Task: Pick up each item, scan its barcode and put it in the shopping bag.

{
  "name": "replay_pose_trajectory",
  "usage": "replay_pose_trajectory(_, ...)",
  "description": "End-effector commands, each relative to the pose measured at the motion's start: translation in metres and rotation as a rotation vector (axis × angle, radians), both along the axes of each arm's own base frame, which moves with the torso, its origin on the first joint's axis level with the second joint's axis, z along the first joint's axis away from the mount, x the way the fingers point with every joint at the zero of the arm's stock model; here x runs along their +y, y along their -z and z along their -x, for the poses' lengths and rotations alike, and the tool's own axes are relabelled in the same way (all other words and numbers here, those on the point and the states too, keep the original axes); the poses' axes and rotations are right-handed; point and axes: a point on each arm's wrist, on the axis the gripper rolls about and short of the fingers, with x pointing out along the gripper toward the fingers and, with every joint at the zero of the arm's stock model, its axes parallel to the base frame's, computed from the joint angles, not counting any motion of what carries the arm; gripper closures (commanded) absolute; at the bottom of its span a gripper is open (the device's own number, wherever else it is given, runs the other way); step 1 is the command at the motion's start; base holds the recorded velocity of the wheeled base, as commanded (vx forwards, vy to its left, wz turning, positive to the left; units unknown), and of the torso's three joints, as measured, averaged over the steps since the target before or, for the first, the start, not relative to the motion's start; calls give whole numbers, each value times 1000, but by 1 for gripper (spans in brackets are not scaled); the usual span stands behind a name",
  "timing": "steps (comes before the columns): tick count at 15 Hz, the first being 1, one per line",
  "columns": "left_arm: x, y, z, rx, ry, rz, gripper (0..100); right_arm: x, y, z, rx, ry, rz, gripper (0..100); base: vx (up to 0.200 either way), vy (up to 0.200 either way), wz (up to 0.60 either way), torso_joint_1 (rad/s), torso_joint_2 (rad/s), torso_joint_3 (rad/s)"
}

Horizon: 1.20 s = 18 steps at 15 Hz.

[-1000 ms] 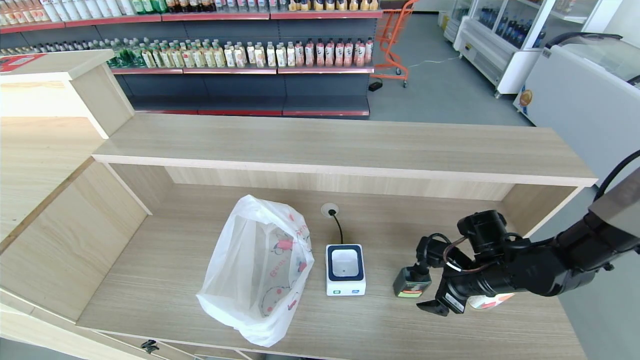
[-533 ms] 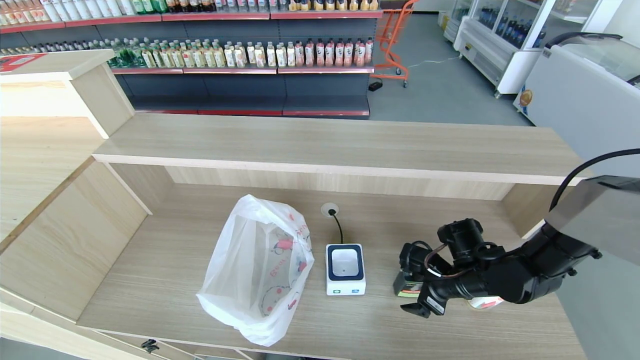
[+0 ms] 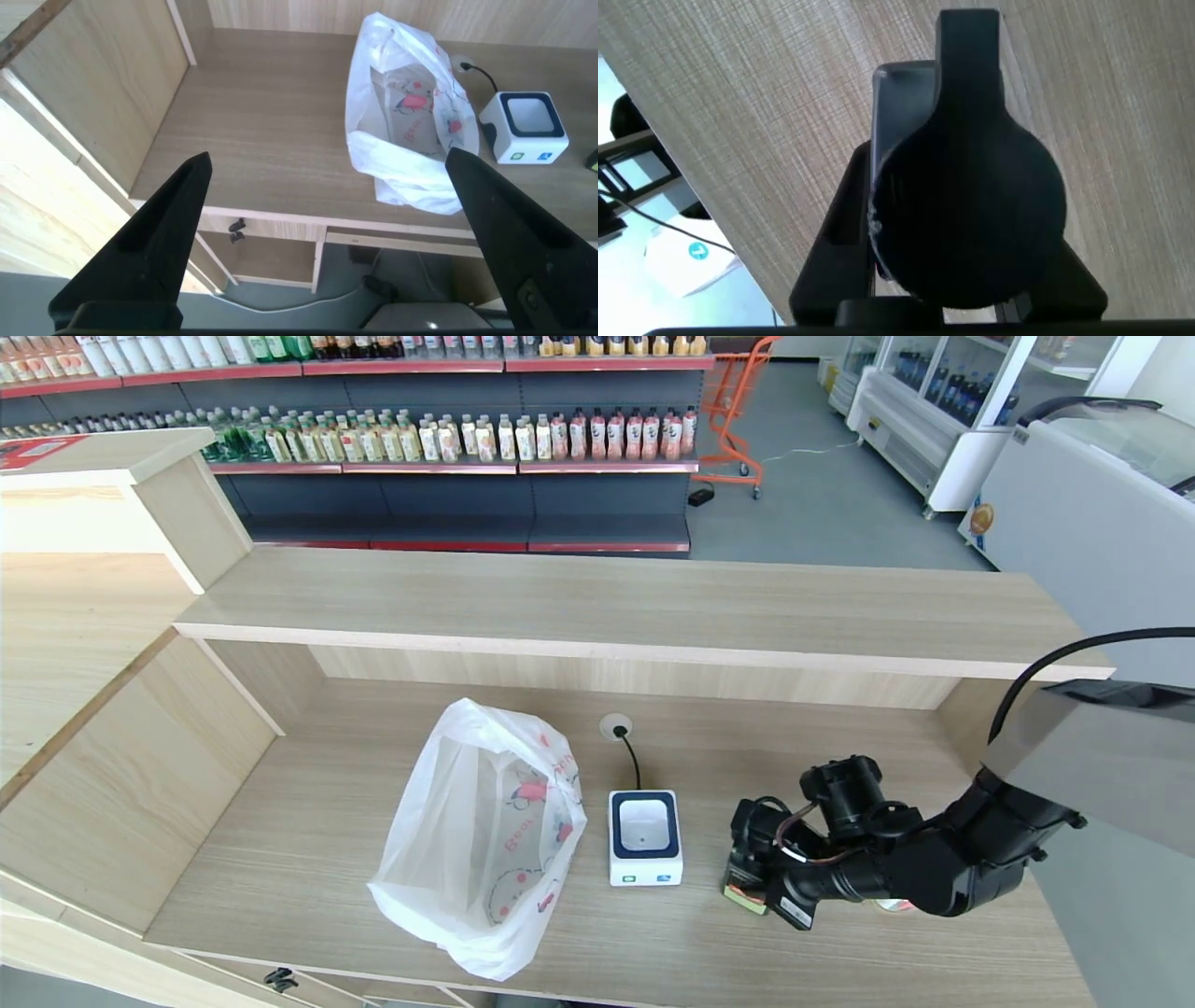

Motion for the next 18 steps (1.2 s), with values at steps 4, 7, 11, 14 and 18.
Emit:
replay_pose_trajectory(4, 0, 0, 0, 0, 0, 0, 0, -7, -17, 5, -116, 40, -66, 100, 0, 0, 0, 0, 0, 0)
replay_pose_trajectory(7, 0, 0, 0, 0, 0, 0, 0, -31, -94, 21, -290, 153, -199, 100, 0, 0, 0, 0, 0, 0)
replay_pose_trajectory(11, 0, 0, 0, 0, 0, 0, 0, -91, -143, 94, -575, 186, -76, 100, 0, 0, 0, 0, 0, 0)
replay_pose_trajectory(14, 0, 0, 0, 0, 0, 0, 0, -99, -161, 102, -844, -62, 101, 100, 0, 0, 0, 0, 0, 0)
replay_pose_trajectory(18, 0, 0, 0, 0, 0, 0, 0, -85, -147, 100, -1292, -960, 231, 100, 0, 0, 0, 0, 0, 0)
